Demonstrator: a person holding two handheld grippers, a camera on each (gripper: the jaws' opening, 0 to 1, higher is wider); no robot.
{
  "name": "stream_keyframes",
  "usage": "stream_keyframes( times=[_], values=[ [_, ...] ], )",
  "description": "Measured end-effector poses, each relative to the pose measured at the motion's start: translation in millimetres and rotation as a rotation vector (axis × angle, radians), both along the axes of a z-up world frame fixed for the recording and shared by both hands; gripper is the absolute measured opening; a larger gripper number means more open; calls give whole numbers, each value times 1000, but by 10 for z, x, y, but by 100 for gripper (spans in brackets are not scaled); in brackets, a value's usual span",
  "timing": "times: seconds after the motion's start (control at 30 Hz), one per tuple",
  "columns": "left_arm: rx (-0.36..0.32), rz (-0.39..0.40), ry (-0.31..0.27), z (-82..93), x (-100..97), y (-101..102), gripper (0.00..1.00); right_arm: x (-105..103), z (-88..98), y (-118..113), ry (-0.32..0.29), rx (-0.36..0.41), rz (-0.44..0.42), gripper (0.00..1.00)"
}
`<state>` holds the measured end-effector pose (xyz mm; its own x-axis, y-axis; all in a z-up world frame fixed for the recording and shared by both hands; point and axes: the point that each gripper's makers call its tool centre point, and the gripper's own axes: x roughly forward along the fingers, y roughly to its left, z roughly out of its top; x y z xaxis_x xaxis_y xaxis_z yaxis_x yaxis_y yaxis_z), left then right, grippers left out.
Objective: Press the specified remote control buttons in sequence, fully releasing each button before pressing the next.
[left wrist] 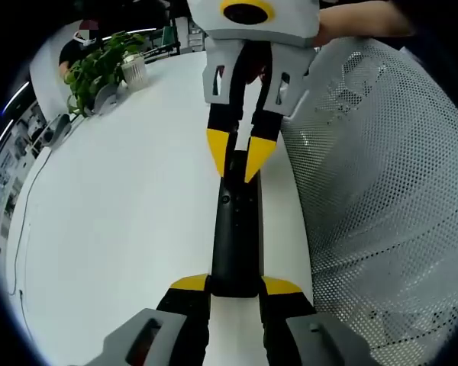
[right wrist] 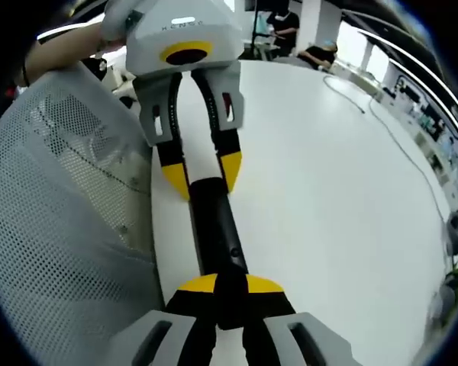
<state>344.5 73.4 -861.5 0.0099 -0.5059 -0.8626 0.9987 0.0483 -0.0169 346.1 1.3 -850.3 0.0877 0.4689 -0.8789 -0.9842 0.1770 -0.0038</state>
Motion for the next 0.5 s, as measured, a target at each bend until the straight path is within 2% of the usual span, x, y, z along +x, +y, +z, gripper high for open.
stream_keyframes(
  times=[0.37, 0.5],
  values=[
    [0, 0, 0, -3, -2, -2, 25, -26, -17, -10, -40, -50, 107, 7],
    [0, -1, 2, -6, -1, -3, 25, -9, -31, -11, -12, -65, 87, 7]
  ],
)
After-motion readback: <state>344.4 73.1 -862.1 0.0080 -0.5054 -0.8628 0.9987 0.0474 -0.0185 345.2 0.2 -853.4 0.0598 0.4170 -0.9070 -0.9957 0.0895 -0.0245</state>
